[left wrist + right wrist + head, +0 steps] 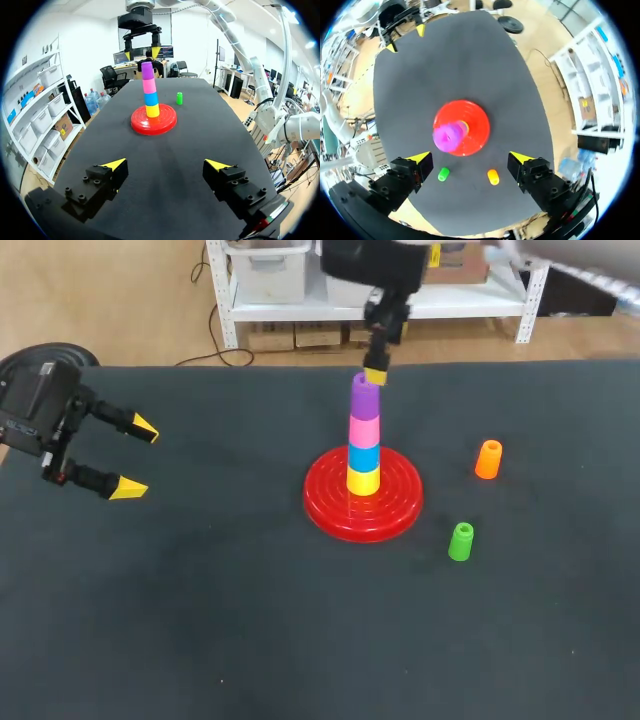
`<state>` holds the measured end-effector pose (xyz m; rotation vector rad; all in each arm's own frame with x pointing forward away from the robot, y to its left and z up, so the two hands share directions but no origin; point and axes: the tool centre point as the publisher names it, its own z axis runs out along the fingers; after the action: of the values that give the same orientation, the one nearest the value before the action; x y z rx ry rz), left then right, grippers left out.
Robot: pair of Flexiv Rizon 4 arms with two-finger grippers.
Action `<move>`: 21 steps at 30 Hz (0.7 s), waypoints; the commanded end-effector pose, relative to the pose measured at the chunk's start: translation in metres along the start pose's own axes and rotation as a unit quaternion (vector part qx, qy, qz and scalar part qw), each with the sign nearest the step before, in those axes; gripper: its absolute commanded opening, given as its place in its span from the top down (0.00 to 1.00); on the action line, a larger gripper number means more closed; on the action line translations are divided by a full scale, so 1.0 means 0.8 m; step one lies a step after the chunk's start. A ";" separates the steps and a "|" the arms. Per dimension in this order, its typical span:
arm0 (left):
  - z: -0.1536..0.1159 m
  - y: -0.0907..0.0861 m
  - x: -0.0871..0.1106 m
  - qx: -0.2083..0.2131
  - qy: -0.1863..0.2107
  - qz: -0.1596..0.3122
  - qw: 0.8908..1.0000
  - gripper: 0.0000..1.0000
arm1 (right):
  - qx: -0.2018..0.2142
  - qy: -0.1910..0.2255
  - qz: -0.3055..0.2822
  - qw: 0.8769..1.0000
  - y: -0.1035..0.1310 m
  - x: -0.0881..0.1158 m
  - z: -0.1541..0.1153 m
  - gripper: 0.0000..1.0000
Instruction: Pick up and stack the cylinders on the red base in this order: pink,purple,orange,green
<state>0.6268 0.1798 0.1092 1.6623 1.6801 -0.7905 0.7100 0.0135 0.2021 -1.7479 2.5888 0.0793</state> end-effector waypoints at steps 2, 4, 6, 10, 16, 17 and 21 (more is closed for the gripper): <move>0.000 -0.001 0.001 -0.002 -0.001 0.002 1.000 0.00 | 0.030 -0.035 0.033 0.998 -0.008 0.055 0.008 0.00; 0.000 -0.001 0.001 -0.002 -0.001 0.002 1.000 0.00 | 0.028 -0.020 0.047 0.998 -0.016 0.066 0.017 0.00; 0.000 -0.001 0.001 -0.002 -0.001 0.002 1.000 0.00 | 0.021 -0.013 0.059 0.998 -0.023 0.077 0.028 0.00; 0.000 -0.001 0.001 -0.002 -0.001 0.002 1.000 0.00 | 0.018 0.002 0.079 0.997 -0.039 0.098 0.050 0.00; 0.000 -0.001 0.001 -0.002 -0.001 0.002 1.000 0.00 | 0.002 0.002 0.093 0.996 -0.056 0.118 0.080 0.00; 0.000 -0.001 0.001 -0.002 -0.001 0.002 1.000 0.00 | 0.001 0.002 0.095 0.995 -0.058 0.120 0.084 0.00; 0.000 -0.001 0.001 -0.002 -0.001 0.002 1.000 0.00 | -0.002 0.011 0.101 0.995 -0.059 0.125 0.098 0.00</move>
<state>0.6268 0.1797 0.1092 1.6623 1.6801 -0.7906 0.7144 -0.0917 0.1244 -1.4926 2.7745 0.0713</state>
